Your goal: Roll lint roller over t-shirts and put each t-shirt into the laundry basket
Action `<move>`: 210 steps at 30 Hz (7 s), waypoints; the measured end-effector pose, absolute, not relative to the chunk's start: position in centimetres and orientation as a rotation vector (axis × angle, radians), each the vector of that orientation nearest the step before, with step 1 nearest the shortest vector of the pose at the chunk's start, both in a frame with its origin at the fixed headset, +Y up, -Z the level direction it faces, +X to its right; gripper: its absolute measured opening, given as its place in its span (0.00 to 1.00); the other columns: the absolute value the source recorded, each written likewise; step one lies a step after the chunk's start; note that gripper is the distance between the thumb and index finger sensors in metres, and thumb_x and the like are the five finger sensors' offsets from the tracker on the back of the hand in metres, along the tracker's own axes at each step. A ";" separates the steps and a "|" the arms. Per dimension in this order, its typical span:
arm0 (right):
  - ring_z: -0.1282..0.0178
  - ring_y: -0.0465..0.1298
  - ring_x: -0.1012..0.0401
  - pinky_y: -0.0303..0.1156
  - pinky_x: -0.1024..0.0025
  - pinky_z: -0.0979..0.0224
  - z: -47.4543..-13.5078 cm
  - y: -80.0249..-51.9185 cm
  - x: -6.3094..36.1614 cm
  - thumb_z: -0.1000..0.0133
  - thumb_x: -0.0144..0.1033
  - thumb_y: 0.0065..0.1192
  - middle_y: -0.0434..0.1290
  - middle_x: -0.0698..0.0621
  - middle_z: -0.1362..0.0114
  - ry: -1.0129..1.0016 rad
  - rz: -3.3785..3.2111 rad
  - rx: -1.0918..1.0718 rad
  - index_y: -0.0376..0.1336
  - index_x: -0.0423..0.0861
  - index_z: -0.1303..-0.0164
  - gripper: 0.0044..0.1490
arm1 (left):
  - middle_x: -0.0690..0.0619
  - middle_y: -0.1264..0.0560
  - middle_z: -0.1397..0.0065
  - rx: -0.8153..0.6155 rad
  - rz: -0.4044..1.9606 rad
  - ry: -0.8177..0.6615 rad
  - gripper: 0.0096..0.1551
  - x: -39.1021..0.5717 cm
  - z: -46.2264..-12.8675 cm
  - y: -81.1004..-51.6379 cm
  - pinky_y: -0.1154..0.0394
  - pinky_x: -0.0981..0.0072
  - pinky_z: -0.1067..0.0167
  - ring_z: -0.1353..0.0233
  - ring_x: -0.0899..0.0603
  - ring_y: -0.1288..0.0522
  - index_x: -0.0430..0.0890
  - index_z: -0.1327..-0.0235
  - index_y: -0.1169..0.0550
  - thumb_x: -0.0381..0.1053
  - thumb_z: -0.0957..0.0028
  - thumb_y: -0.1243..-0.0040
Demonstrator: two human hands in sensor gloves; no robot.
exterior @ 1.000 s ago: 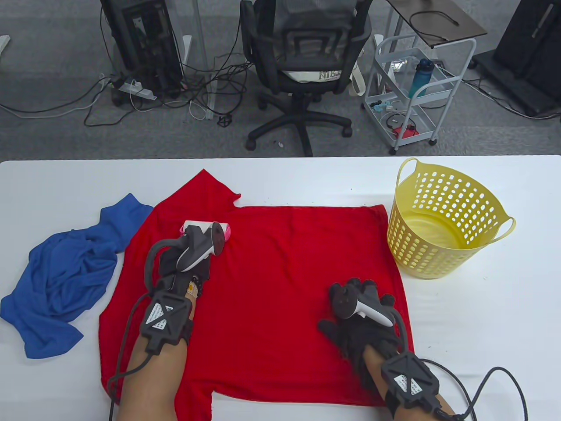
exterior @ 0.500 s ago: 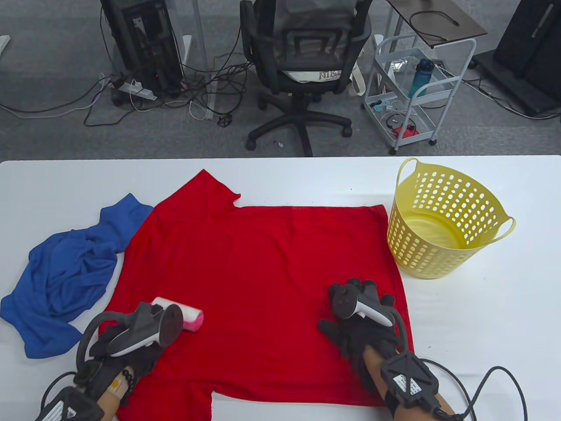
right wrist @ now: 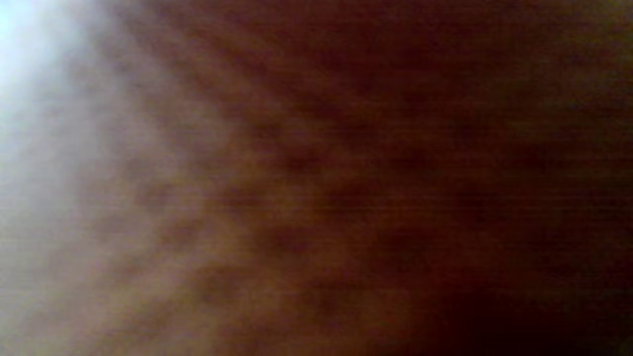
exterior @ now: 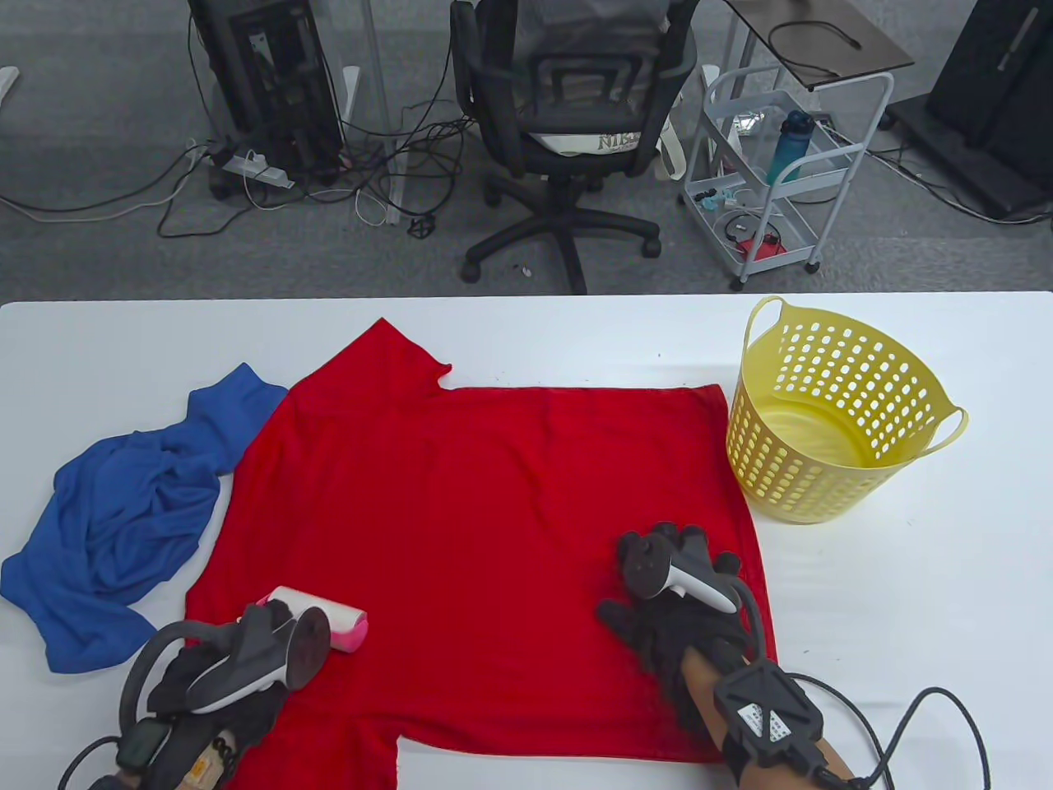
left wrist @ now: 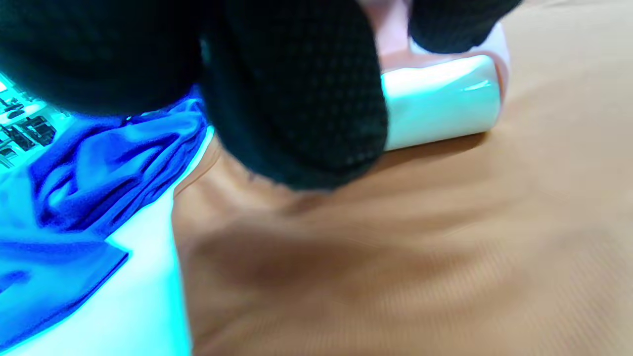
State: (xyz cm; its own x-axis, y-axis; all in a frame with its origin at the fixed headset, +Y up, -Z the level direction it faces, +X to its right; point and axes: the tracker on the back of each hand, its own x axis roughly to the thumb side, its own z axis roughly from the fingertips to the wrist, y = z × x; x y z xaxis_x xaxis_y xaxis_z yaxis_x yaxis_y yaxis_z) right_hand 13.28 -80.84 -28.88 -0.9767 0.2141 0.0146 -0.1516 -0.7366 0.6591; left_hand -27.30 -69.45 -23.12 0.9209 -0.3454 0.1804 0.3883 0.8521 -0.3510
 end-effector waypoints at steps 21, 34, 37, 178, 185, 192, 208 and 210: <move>0.34 0.06 0.38 0.12 0.24 0.40 -28.9 -80.9 13.3 0.56 0.73 0.24 0.02 0.43 0.36 1.035 2.754 0.130 0.05 0.58 0.40 0.58 | 0.48 0.14 0.59 -0.266 -0.231 0.132 0.41 -22.0 -40.2 -72.6 0.14 0.57 0.75 0.71 0.55 0.12 0.41 0.24 0.37 0.59 0.48 0.48; 0.34 0.06 0.38 0.13 0.24 0.39 -28.9 -80.8 13.2 0.56 0.73 0.24 0.02 0.43 0.35 1.034 2.762 0.128 0.06 0.58 0.40 0.57 | 0.48 0.13 0.61 -0.394 -0.363 -0.119 0.41 -26.2 -25.7 -69.7 0.13 0.58 0.77 0.74 0.55 0.11 0.39 0.24 0.34 0.60 0.47 0.47; 0.34 0.07 0.38 0.13 0.24 0.39 -28.9 -80.7 13.2 0.56 0.72 0.24 0.02 0.43 0.35 1.032 2.768 0.126 0.06 0.58 0.40 0.57 | 0.48 0.12 0.62 -0.407 -0.331 -0.124 0.41 -27.0 -23.6 -69.5 0.13 0.58 0.78 0.74 0.55 0.11 0.39 0.25 0.33 0.59 0.48 0.46; 0.29 0.65 0.37 0.59 0.34 0.28 -28.3 -74.1 14.6 0.54 0.46 0.66 0.55 0.37 0.27 0.615 3.036 0.108 0.57 0.47 0.34 0.39 | 0.44 0.56 0.11 -0.611 -0.405 -0.283 0.70 -23.6 -29.1 -76.4 0.55 0.18 0.28 0.14 0.23 0.53 0.58 0.22 0.60 0.76 0.76 0.45; 0.35 0.76 0.41 0.68 0.39 0.31 -27.1 -70.0 18.9 0.51 0.43 0.62 0.72 0.40 0.33 0.559 2.766 0.067 0.67 0.49 0.40 0.29 | 0.45 0.50 0.09 -0.501 -0.577 -0.223 0.68 -24.6 -29.3 -75.2 0.56 0.18 0.28 0.14 0.23 0.55 0.58 0.20 0.53 0.72 0.77 0.40; 0.40 0.77 0.40 0.68 0.39 0.34 -27.6 -70.7 25.3 0.43 0.37 0.58 0.71 0.35 0.35 0.556 2.220 -0.240 0.59 0.37 0.32 0.32 | 0.46 0.46 0.10 -0.455 -0.630 -0.191 0.67 -24.5 -29.2 -75.0 0.54 0.19 0.27 0.14 0.24 0.52 0.57 0.19 0.51 0.70 0.75 0.38; 0.38 0.76 0.43 0.67 0.40 0.32 -28.1 -72.7 21.9 0.52 0.47 0.63 0.72 0.42 0.35 0.676 3.108 -0.433 0.65 0.45 0.37 0.34 | 0.45 0.26 0.21 -0.296 -0.473 -0.303 0.48 -21.8 -28.2 -75.3 0.41 0.26 0.28 0.20 0.31 0.32 0.51 0.22 0.37 0.70 0.58 0.55; 0.43 0.79 0.46 0.70 0.43 0.34 -27.8 -71.0 23.1 0.50 0.42 0.62 0.75 0.43 0.38 0.529 3.025 -0.460 0.67 0.45 0.39 0.29 | 0.44 0.30 0.19 -0.335 -0.533 -0.314 0.50 -21.7 -28.1 -76.3 0.43 0.25 0.28 0.19 0.31 0.34 0.50 0.21 0.40 0.71 0.58 0.54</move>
State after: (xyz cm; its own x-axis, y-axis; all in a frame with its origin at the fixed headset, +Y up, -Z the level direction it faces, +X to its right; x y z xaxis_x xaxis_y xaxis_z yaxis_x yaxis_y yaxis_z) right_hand 23.12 -70.97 -27.80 -0.9555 -0.0143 -0.2946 -0.0865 -0.9414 0.3261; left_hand -21.65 -76.28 -28.08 0.8164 -0.4398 0.3743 0.5408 0.8096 -0.2282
